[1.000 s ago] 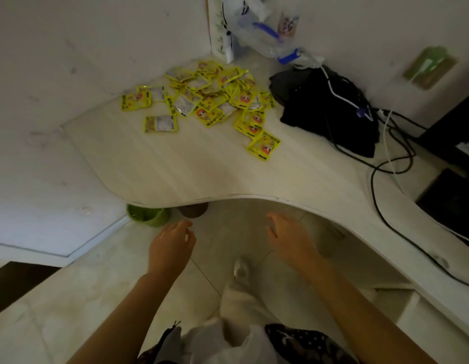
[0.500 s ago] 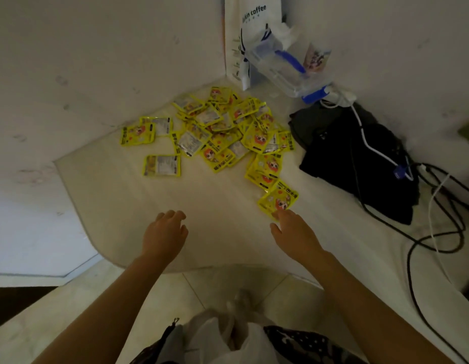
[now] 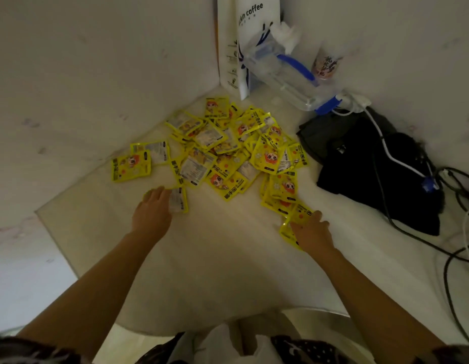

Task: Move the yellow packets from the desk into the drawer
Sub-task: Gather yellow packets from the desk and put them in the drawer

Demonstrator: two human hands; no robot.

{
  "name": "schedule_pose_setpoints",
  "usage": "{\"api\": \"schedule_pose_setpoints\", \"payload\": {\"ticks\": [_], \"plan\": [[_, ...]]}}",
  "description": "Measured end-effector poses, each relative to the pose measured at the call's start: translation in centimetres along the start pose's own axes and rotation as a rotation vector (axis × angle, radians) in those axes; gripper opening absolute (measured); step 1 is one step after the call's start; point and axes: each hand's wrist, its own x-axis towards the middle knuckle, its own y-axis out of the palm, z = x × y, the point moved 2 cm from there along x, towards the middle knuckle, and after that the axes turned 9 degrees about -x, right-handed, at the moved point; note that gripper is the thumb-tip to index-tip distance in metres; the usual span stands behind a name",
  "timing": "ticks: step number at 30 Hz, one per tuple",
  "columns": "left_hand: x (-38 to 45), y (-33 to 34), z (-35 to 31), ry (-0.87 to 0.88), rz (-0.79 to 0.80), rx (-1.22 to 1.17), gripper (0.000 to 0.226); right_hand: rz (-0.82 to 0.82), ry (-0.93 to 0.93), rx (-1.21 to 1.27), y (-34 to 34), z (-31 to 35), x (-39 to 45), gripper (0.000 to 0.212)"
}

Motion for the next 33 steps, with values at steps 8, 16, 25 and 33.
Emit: {"api": "schedule_pose_setpoints", "payload": {"ticks": [8, 16, 25, 33], "plan": [[3.2, 0.6, 2.3, -0.003, 0.115, 0.045, 0.054, -0.037, 0.209, 0.027, 0.8, 1.8, 1.2, 0.076], [1.7, 1.1, 2.6, -0.068, 0.117, 0.0, 0.052, -0.048, 0.231, 0.132, 1.2, 1.8, 1.7, 0.097], [0.3, 1.5, 1.6, -0.214, 0.113, -0.21, 0.033, 0.043, 0.235, 0.16, 0.5, 0.3, 2.0, 0.076], [2.4, -1.1, -2.6, -0.172, 0.04, -0.412, 0.019, 0.013, 0.09, 0.375, -2.1, 0.3, 2.0, 0.046]]}}
